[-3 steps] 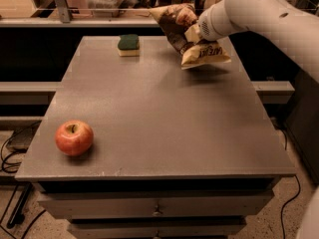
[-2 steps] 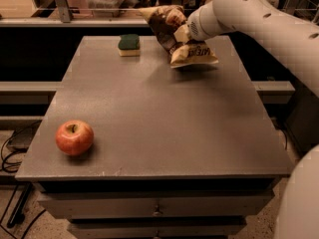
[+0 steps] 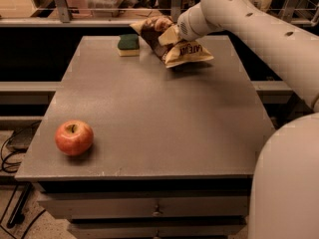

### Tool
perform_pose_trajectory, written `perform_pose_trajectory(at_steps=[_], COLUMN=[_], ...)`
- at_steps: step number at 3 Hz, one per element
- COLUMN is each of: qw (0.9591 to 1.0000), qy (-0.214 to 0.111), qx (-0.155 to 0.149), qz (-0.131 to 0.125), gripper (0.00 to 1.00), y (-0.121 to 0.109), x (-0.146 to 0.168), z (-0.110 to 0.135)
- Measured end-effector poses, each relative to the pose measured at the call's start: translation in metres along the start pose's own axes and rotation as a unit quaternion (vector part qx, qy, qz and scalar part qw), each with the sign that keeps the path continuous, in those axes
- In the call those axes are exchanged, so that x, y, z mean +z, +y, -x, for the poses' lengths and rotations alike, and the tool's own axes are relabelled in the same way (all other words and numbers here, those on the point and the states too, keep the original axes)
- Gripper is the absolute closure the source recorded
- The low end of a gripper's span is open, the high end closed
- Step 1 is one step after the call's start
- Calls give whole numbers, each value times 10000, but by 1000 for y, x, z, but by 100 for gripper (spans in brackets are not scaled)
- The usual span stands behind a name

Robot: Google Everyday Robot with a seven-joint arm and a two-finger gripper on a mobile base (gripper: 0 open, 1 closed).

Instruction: Move brown chip bag near sponge

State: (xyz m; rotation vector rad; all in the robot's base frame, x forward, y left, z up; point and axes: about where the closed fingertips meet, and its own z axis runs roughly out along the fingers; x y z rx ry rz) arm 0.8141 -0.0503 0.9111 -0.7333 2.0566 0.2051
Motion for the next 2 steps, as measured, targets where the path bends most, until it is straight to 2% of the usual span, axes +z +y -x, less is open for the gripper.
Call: perform_pose_trajectory(at_steps=[1,2], qw=[10000,10000], qy=[3,4], qx=[-1,-1], qz=[8,9], gripper=[0,0], y=[1,1], x=[1,1], z=[0,0])
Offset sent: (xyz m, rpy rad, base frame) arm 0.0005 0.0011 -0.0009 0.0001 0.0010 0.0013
